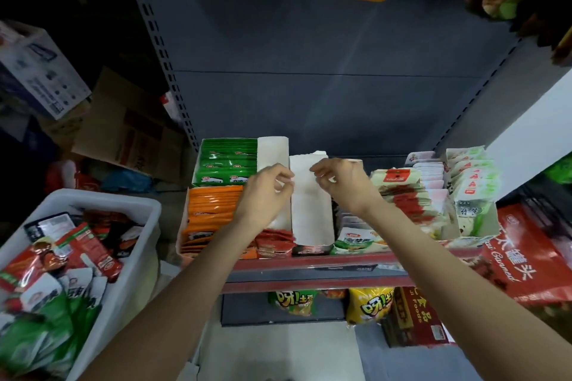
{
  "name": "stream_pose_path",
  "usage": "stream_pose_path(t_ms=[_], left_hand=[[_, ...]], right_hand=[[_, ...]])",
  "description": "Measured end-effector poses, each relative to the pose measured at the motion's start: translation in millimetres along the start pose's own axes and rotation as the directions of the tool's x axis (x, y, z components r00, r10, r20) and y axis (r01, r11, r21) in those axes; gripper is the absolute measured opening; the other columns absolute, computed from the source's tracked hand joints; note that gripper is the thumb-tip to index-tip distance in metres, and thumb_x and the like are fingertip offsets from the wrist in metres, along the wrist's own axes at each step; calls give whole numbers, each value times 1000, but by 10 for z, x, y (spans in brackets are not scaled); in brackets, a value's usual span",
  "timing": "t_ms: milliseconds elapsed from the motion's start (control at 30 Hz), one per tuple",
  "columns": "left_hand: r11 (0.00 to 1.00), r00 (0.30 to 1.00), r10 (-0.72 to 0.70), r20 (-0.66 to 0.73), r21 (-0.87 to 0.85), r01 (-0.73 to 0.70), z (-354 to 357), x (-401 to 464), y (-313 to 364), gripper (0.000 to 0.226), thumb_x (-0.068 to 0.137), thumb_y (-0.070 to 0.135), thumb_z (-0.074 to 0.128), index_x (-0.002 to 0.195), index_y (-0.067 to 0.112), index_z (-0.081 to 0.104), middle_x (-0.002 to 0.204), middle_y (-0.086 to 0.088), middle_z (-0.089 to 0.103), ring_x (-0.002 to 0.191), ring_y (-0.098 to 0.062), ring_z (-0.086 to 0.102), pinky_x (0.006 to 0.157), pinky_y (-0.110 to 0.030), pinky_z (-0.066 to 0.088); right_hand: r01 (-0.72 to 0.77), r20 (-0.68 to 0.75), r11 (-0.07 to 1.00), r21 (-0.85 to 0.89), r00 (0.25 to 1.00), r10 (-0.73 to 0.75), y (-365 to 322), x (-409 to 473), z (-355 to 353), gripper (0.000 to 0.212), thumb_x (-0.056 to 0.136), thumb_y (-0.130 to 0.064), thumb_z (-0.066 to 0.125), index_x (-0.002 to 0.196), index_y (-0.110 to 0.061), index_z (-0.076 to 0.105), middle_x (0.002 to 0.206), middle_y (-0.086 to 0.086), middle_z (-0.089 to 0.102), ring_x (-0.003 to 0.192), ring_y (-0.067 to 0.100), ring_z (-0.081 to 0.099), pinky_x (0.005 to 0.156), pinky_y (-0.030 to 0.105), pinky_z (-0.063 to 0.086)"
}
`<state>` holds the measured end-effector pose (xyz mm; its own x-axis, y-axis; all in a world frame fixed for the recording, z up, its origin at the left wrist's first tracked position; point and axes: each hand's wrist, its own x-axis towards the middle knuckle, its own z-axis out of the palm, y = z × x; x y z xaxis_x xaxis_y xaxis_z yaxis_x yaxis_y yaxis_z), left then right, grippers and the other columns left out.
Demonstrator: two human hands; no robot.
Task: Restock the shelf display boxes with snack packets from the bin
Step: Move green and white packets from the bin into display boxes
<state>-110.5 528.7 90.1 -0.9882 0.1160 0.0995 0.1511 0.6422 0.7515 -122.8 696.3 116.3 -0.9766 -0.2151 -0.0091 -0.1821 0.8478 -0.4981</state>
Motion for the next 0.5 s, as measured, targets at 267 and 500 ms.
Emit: stream_pose_path(t_ms=[267,500], left_hand=[[960,919,-278,-281,-61,272,-1148,-669,-1108,6,88,13,60,85,18,60,79,-2,62,79,-22,61,71,-32,47],[836,836,-503,-219,124,535,-2291,-1662,-2432,13,92,16,54,95,6,61,94,-16,66,92,-33,60,77,-33,38]], right_hand=[[134,113,989,67,984,-141,-1457,76,1006,28,90,-11,49,112,-14,66,112,11,68,102,29,62,87,33,47],[184,342,978,101,917,-208,-2796,-23,2354,29,87,-9,49,111,-13,65,110,18,65,104,34,60,85,36,47]])
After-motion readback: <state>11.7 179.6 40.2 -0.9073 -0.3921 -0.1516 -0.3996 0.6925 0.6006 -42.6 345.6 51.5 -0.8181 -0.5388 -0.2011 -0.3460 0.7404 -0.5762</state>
